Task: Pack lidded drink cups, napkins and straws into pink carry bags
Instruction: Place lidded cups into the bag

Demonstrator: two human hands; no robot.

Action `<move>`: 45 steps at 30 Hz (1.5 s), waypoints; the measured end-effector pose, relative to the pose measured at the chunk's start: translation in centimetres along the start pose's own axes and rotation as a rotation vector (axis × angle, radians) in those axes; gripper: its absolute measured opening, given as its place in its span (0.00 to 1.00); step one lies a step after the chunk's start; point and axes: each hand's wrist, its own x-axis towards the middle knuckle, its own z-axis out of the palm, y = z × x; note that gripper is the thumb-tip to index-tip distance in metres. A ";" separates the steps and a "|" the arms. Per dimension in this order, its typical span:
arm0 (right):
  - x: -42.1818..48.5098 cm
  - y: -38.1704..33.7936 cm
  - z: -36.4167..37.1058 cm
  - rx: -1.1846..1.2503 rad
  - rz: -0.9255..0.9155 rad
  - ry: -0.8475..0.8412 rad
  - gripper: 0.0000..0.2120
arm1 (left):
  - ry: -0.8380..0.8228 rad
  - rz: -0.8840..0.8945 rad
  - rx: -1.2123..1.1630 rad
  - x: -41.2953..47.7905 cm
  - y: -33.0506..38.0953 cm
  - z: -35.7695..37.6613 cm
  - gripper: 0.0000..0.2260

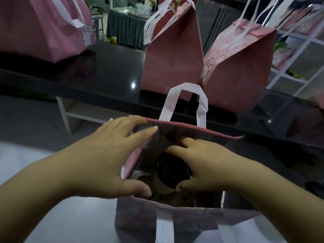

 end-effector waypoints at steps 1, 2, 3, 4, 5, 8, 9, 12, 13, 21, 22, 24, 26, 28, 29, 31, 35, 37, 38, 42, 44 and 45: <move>-0.3 0.2 -0.4 0.030 0.004 0.017 0.38 | 0.052 0.011 -0.016 0.1 0.0 0.0 0.41; -0.8 0.4 -0.9 0.066 0.013 0.038 0.39 | 0.107 0.017 -0.023 0.2 0.1 -0.1 0.39; -1.5 0.6 -1.5 0.108 0.026 0.068 0.40 | 0.156 0.018 -0.023 0.3 0.2 -0.2 0.37; -2.3 0.9 -2.0 0.154 0.042 0.105 0.41 | 0.205 0.029 -0.017 0.3 0.4 -0.4 0.35; -3.1 1.1 -2.5 0.200 0.059 0.154 0.41 | 0.252 0.052 -0.004 0.5 0.5 -0.5 0.31; -6.0 2.0 -3.7 0.325 0.105 0.382 0.38 | 0.337 0.124 0.013 1.2 1.4 -1.5 0.24; -7.0 2.3 -3.9 0.357 0.119 0.473 0.36 | 0.360 0.145 0.002 1.5 1.9 -1.9 0.23; -10.2 3.3 -4.1 0.440 0.186 0.733 0.32 | 0.413 0.223 -0.017 2.4 4.1 -2.9 0.21; -11.3 3.7 -4.0 0.461 0.209 0.811 0.31 | 0.429 0.246 -0.013 2.7 5.1 -3.0 0.20; -20.0 7.9 0.6 0.476 0.526 0.913 0.32 | 0.447 0.272 -0.041 3.9 12.4 -0.9 0.16; -20.5 8.5 1.6 0.416 0.576 0.831 0.34 | 0.451 0.270 -0.022 4.0 13.2 -0.6 0.16; -21.0 9.6 3.7 0.302 0.653 0.612 0.37 | 0.454 0.261 0.003 4.1 14.7 0.1 0.16; -20.7 10.4 5.9 0.249 0.675 0.382 0.39 | 0.457 0.228 0.002 4.4 15.8 0.8 0.16; -20.1 11.0 7.9 0.239 0.647 0.202 0.39 | 0.443 0.180 0.006 4.5 16.6 1.3 0.16; -19.7 11.3 8.7 0.241 0.625 0.147 0.38 | 0.434 0.160 0.010 4.6 16.9 1.6 0.16; -19.1 11.6 10.1 0.256 0.582 0.079 0.36 | 0.418 0.133 0.017 4.7 17.5 2.0 0.16; -17.9 12.0 12.2 0.275 0.523 -0.031 0.33 | 0.395 0.097 0.021 4.8 18.2 2.4 0.18; -17.6 12.2 12.9 0.298 0.516 -0.061 0.32 | 0.395 0.077 0.017 4.8 18.3 2.5 0.18; -17.5 12.4 13.1 0.312 0.517 -0.065 0.33 | 0.391 0.074 0.013 4.8 18.3 2.5 0.18; -17.6 12.9 12.2 0.362 0.526 -0.043 0.36 | 0.391 0.073 0.002 4.6 17.5 2.2 0.19; -17.6 12.9 10.4 0.345 0.516 0.107 0.35 | 0.394 0.057 0.002 4.4 16.5 1.8 0.18; -17.6 12.7 9.3 0.331 0.492 0.225 0.32 | 0.394 0.048 0.006 4.2 15.8 1.6 0.19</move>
